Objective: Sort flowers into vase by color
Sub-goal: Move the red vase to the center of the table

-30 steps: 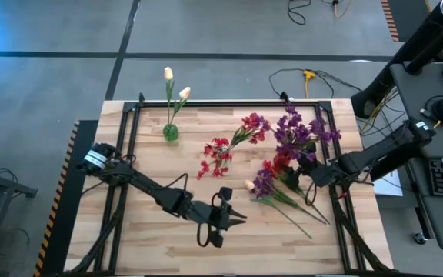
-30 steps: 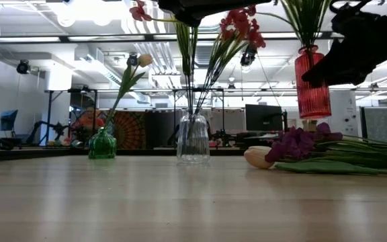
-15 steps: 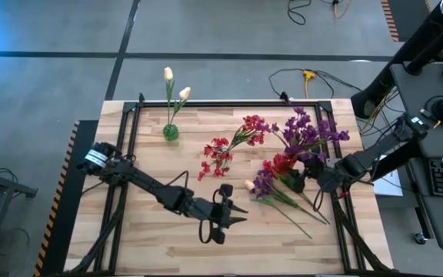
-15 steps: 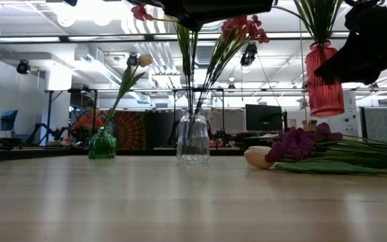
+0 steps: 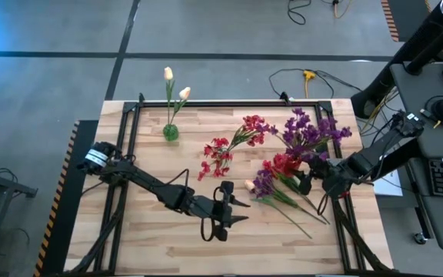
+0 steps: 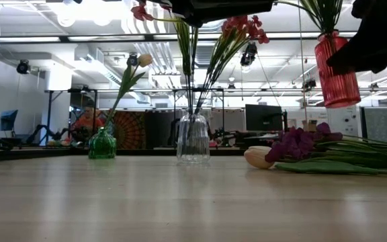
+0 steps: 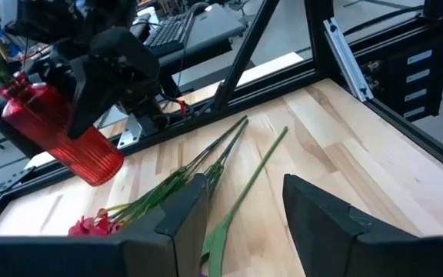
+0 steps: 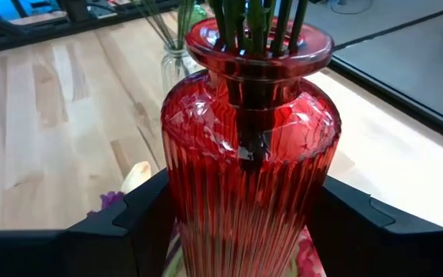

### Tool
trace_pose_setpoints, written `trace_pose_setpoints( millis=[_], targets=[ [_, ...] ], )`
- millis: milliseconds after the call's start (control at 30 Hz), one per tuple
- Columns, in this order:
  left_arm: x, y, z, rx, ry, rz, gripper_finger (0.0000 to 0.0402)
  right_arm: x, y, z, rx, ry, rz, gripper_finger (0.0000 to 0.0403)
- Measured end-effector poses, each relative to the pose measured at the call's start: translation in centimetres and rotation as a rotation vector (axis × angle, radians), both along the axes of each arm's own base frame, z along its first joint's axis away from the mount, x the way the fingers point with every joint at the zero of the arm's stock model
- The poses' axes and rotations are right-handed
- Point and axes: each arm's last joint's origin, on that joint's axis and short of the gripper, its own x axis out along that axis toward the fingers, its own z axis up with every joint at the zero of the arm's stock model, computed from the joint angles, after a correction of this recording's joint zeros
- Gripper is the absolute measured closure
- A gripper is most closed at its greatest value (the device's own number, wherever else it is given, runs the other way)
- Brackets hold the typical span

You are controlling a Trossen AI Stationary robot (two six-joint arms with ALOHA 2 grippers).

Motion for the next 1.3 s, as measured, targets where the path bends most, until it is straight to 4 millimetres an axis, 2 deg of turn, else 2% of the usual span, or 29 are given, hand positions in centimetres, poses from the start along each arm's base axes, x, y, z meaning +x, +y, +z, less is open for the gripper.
trace_pose_setpoints(
  millis=[500, 733, 933, 1167, 1300],
  targets=[
    [0.0, 0.1, 0.0, -0.013, 0.001, 0.006, 0.0248, -0.3, 0.2, 2.8, 0.002, -0.004, 0.029, 0.0162],
    [1.2, 0.2, -1.8, 0.000, -0.040, 0.014, 0.0248, -0.8, 1.2, 2.8, 0.019, -0.006, 0.112, 0.0157],
    [3.7, 0.8, -1.7, 0.016, -0.059, 0.035, 0.0248, -1.3, 1.9, 2.8, 0.018, -0.017, 0.165, 0.0162],
    [7.8, 1.7, -3.1, 0.033, 0.022, 0.009, 0.0248, -1.4, 2.0, 2.8, 0.009, -0.014, 0.180, 0.0155],
    [9.4, 2.7, -4.2, 0.057, 0.085, -0.008, 0.0248, -1.4, 2.0, 2.8, 0.010, -0.006, 0.196, 0.0159]
  ],
)
